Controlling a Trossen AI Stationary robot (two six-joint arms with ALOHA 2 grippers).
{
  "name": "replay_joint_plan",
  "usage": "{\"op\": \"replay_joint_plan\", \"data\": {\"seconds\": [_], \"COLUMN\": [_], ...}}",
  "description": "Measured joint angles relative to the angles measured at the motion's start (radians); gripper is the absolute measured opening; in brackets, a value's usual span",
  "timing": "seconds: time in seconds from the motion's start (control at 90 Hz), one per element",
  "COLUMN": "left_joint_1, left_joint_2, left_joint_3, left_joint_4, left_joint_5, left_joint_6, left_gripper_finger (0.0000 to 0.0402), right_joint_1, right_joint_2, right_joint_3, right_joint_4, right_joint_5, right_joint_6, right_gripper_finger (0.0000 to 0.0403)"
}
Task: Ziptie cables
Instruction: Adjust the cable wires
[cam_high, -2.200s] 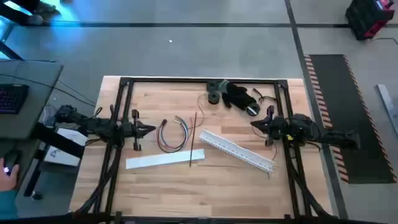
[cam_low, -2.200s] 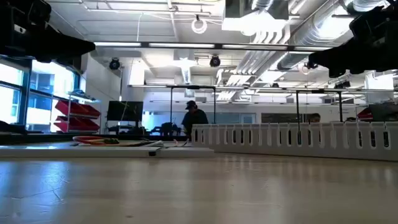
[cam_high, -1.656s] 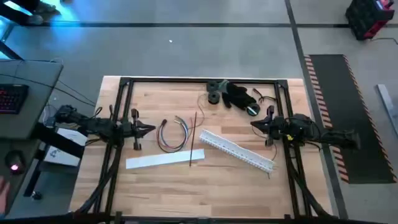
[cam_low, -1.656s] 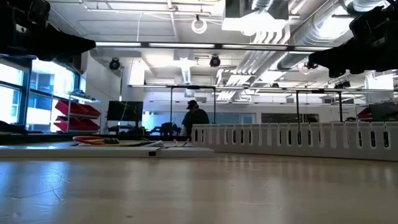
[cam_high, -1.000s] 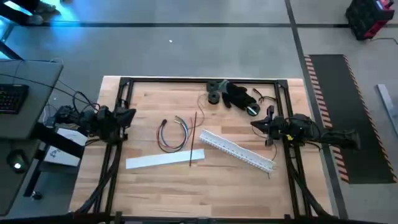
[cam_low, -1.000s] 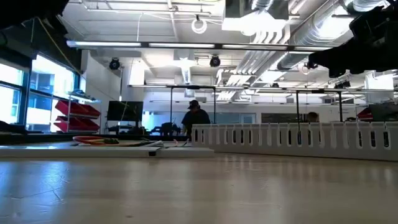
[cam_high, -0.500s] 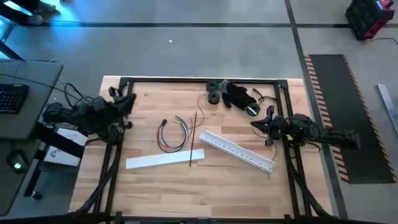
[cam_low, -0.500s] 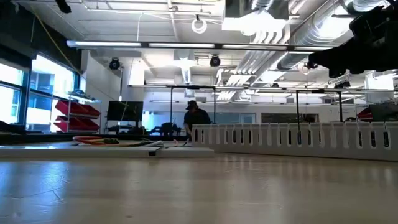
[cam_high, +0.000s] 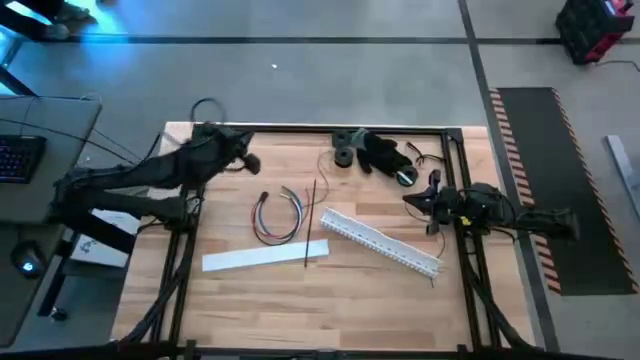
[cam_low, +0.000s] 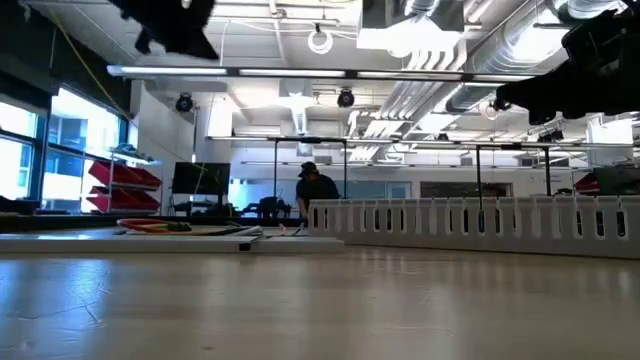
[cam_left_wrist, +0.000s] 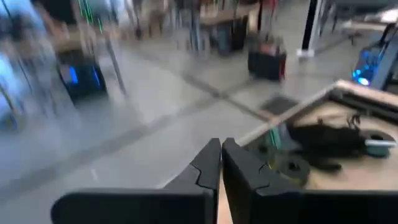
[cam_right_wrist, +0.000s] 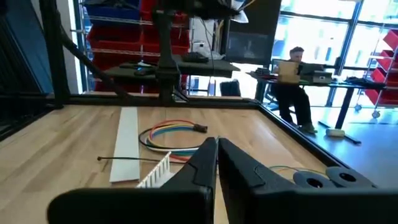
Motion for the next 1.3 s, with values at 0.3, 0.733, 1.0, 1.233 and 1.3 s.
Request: {"op": "replay_joint_plan", "data": {"seconds": [0.3, 0.733, 1.0, 1.233, 1.3], "left_joint_1": [0.176, 0.187, 0.187, 0.185, 0.175], "left_joint_2": [0.166, 0.325, 0.429, 0.515, 0.535], "left_joint_3": [0.000, 0.000, 0.000, 0.000, -0.004], "left_joint_4": [0.039, 0.014, -0.206, -0.326, -0.334], "left_joint_5": [0.138, 0.145, 0.308, 0.405, 0.408], "left_joint_6": [0.059, -0.049, -0.155, -0.178, -0.192], "left_gripper_finger": [0.0000, 0.0000, 0.0007, 0.0031, 0.0042], "right_joint_1": [0.000, 0.000, 0.000, 0.000, 0.000], "right_joint_2": [0.000, 0.000, 0.000, 0.000, 0.000], "right_joint_3": [0.000, 0.000, 0.000, 0.000, 0.000], "right_joint_4": [0.000, 0.000, 0.000, 0.000, 0.000], "right_joint_5": [0.000, 0.000, 0.000, 0.000, 0.000], "right_joint_6": [0.000, 0.000, 0.000, 0.000, 0.000], "right_gripper_finger": [0.0000, 0.0000, 0.0000, 0.0000, 0.0000]}}
